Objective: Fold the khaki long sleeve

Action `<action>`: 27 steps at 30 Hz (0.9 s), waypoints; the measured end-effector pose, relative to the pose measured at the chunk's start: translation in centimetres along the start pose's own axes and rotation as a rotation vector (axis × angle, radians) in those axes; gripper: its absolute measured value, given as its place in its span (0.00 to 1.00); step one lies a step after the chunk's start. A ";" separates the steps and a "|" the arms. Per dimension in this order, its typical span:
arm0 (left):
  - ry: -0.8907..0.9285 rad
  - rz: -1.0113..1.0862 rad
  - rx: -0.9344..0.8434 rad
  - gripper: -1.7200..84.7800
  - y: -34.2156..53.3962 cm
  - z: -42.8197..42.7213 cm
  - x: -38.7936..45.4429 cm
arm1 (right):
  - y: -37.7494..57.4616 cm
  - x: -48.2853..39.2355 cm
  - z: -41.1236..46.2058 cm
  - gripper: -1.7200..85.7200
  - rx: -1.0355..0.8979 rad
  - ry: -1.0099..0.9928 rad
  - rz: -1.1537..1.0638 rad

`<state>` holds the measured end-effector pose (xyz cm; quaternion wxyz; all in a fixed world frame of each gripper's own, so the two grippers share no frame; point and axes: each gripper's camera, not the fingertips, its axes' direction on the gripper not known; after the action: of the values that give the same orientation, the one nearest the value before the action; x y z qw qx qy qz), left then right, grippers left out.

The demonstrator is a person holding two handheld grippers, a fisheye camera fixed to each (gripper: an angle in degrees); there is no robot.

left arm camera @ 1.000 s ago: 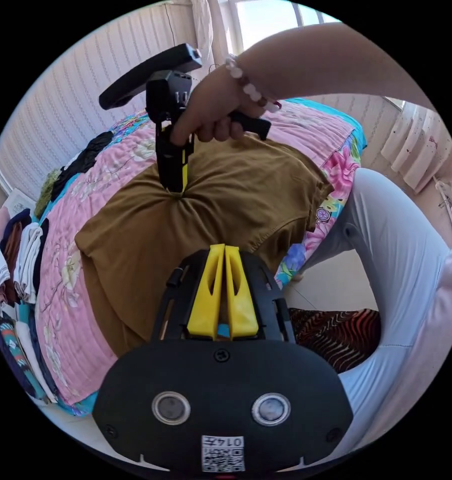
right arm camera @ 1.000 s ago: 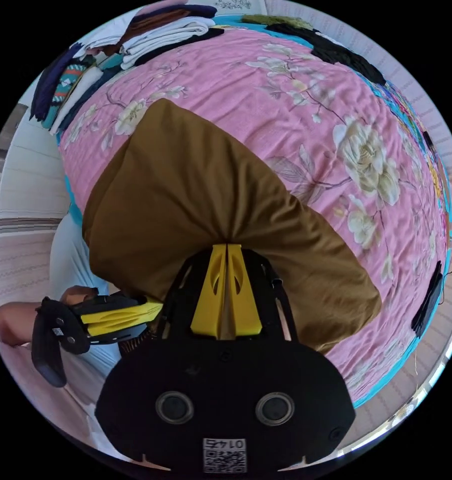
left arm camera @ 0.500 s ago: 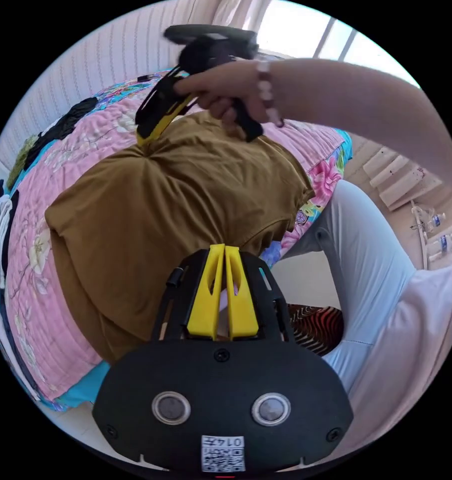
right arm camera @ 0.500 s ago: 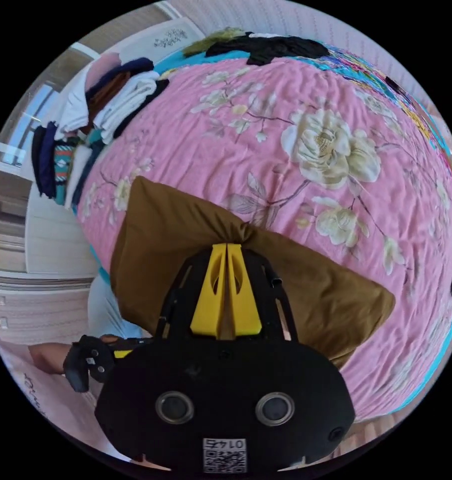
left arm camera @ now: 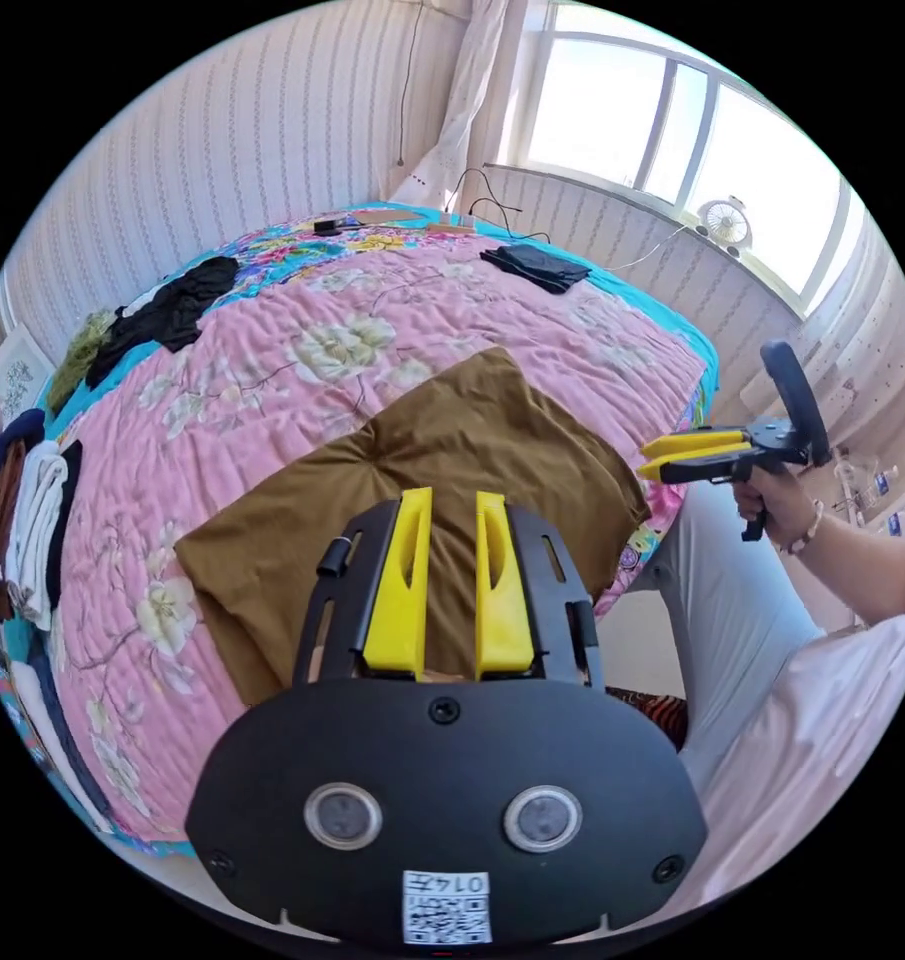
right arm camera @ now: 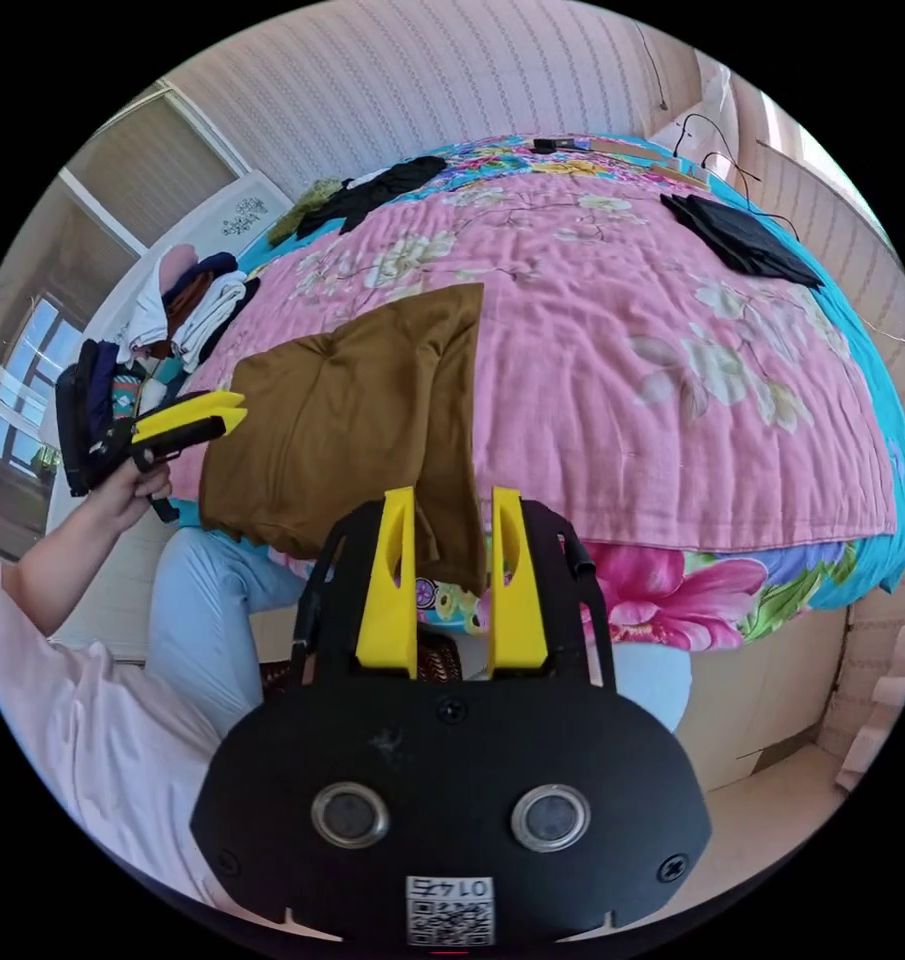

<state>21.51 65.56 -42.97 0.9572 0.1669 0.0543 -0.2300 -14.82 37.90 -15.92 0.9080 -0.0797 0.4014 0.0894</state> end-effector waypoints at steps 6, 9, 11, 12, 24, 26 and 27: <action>0.080 0.087 -0.076 0.14 -8.2 4.4 1.0 | 1.6 2.0 3.1 0.15 0.000 -0.179 0.057; 0.106 0.135 -0.097 0.14 -12.0 6.5 2.1 | 2.2 2.4 3.0 0.15 0.027 -0.212 0.063; 0.084 0.161 -0.103 0.14 -14.8 8.2 2.8 | 2.3 2.6 2.9 0.16 0.031 -0.225 0.058; 0.079 0.162 -0.106 0.14 -15.4 8.7 2.9 | 2.3 2.8 2.7 0.17 0.048 -0.241 0.059; 0.142 0.037 -0.240 0.02 -18.2 11.5 -0.5 | 1.9 2.2 2.5 0.03 0.010 -0.326 -0.028; 0.144 0.024 -0.210 0.02 -17.7 9.6 -1.8 | 1.9 1.6 2.2 0.03 0.018 -0.366 -0.043; 0.146 0.022 -0.207 0.02 -17.5 9.2 -2.1 | 1.9 1.2 2.1 0.02 0.021 -0.383 -0.045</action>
<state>11.82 48.59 -39.13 0.9653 0.0843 0.1452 -0.2000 -12.89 40.31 -15.56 0.9703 -0.0607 0.2204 0.0784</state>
